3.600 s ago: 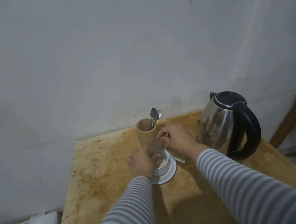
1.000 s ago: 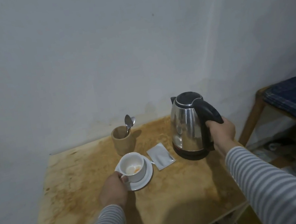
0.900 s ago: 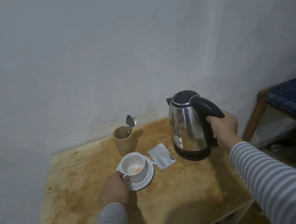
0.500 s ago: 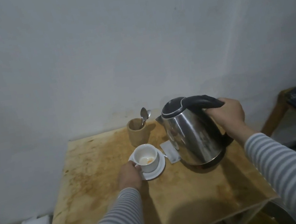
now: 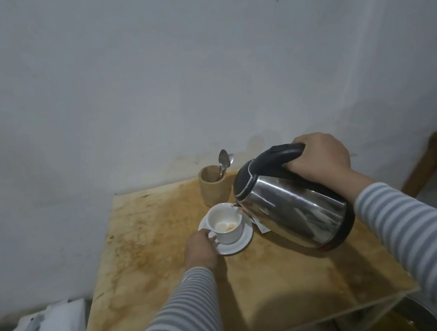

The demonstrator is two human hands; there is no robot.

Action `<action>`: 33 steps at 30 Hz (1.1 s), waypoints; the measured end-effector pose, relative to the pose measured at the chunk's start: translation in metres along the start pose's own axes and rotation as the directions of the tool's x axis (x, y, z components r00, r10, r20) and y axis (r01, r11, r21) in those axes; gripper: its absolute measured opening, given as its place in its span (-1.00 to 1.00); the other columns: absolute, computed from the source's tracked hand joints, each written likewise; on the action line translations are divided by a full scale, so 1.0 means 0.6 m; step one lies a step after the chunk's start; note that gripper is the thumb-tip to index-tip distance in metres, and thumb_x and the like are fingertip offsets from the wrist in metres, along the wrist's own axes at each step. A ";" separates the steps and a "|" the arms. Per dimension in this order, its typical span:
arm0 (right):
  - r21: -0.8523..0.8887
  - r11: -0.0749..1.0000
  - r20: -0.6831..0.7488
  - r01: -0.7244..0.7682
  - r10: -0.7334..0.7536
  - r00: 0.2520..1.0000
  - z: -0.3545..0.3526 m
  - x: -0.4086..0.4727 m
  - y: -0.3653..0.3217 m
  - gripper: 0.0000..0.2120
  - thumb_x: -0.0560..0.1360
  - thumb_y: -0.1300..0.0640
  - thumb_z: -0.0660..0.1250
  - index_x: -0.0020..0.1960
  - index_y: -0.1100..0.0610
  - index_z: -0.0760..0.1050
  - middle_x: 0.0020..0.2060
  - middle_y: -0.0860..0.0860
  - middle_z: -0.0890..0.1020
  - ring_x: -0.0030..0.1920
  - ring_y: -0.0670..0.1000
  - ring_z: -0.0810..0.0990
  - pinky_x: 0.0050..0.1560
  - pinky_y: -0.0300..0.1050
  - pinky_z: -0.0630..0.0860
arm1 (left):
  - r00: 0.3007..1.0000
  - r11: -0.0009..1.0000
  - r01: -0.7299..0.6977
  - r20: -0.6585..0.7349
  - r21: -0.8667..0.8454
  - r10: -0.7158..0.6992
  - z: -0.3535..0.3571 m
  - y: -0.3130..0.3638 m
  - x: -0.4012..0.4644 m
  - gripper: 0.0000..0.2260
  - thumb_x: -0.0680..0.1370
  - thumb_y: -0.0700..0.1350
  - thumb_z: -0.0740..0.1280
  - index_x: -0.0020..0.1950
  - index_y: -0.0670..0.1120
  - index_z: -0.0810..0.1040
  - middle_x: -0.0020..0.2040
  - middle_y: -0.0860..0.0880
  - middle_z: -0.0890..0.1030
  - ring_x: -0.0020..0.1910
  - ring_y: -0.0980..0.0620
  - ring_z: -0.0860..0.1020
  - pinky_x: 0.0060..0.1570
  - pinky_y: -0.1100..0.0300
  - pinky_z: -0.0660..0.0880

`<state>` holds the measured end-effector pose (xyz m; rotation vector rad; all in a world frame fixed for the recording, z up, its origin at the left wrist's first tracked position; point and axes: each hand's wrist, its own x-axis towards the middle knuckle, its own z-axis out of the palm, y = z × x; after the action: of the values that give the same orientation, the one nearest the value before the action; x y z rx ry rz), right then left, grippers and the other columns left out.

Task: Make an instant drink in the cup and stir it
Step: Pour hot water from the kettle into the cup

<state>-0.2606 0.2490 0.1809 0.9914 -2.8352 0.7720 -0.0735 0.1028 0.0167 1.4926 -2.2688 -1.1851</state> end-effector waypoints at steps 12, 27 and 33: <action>-0.096 0.994 0.045 0.055 -0.051 0.998 0.004 -0.014 -0.007 -0.90 0.34 0.16 0.32 -0.23 -0.03 0.56 -0.39 -0.08 0.57 -0.31 0.03 0.52 -0.40 -0.22 0.33 | 1.000 1.000 -0.013 0.023 0.009 0.013 0.000 -0.002 0.006 -0.67 0.60 -0.27 0.13 0.28 -0.13 0.56 0.26 -0.18 0.59 0.19 -0.18 0.56 0.16 0.05 0.46; -0.099 0.993 0.023 0.061 -0.059 0.998 -0.011 -0.012 -0.003 -0.89 0.35 0.16 0.34 -0.18 -0.02 0.58 -0.38 -0.07 0.56 -0.33 0.00 0.48 -0.43 -0.24 0.24 | 1.000 0.991 -0.005 -0.013 0.132 0.007 -0.012 0.002 0.023 -0.61 0.59 -0.27 0.09 0.34 -0.07 0.52 0.29 -0.18 0.57 0.22 -0.21 0.56 0.22 -0.04 0.51; -0.112 0.992 0.022 0.065 -0.062 0.998 -0.009 -0.005 0.001 -0.92 0.34 0.13 0.35 -0.19 0.00 0.60 -0.37 -0.06 0.57 -0.27 0.06 0.51 -0.42 -0.23 0.25 | 1.000 0.990 -0.010 -0.022 0.140 0.013 -0.015 0.003 0.030 -0.62 0.60 -0.23 0.08 0.31 -0.05 0.55 0.28 -0.17 0.58 0.20 -0.22 0.57 0.21 -0.06 0.51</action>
<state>-0.2595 0.2535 0.1845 1.0717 -2.8114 0.5934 -0.0783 0.0832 0.0191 1.5297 -2.3854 -1.0189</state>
